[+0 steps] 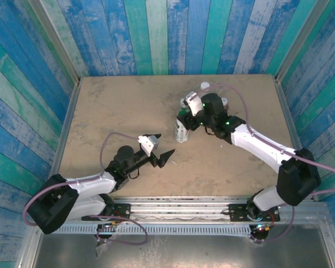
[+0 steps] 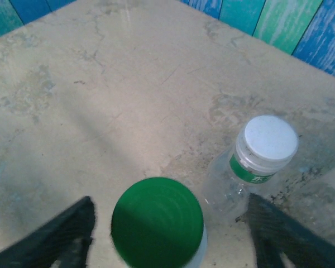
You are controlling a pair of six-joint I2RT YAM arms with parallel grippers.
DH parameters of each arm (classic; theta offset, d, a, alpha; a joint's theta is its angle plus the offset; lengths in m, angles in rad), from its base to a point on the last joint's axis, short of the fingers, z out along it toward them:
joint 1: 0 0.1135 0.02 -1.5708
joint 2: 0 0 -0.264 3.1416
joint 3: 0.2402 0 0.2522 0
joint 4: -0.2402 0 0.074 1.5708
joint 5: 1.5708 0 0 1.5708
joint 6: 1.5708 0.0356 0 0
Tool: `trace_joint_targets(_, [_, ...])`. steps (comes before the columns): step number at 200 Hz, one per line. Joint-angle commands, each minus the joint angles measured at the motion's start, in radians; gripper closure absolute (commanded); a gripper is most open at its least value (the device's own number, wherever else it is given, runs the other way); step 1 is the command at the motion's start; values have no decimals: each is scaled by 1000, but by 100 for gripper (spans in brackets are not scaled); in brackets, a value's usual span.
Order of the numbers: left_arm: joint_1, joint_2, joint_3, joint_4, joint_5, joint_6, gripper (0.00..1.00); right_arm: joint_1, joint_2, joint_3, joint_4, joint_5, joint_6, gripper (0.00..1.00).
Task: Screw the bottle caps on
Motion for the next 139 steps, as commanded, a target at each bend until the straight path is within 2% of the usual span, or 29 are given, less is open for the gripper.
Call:
trace_joint_targets(1, [41, -69, 43, -63, -70, -11, 6, -41, -92, -29, 45, 23, 5, 13])
trace_joint_targets(13, [78, -99, 51, -97, -109, -6, 6, -63, -146, -71, 86, 24, 33, 6])
trace_joint_targets(31, [136, -160, 71, -192, -198, 23, 6, -107, -233, -172, 173, 64, 53, 2])
trace_joint_targets(48, [187, -202, 71, -242, -276, 81, 6, -145, -323, -297, 239, 158, 33, 1])
trace_joint_targets(61, [230, -212, 54, -246, -332, 120, 6, -166, -394, -387, 280, 276, 2, 0])
trace_joint_targets(78, [303, -203, 12, -172, -414, 85, 6, -193, -472, -527, 345, 393, -35, 0])
trace_joint_targets(86, [326, -211, 17, -200, -424, 81, 6, -209, -501, -595, 381, 425, -53, 0])
trace_joint_targets(94, [338, -207, 5, -180, -429, 114, 6, -223, -512, -652, 429, 452, -58, 0])
trace_joint_targets(110, [348, -171, -14, -148, -509, 150, 6, -259, -495, -749, 547, 470, -59, 0])
trace_joint_targets(139, [433, -17, -70, 52, -493, 164, 6, -362, -327, -838, 804, 428, -17, 0])
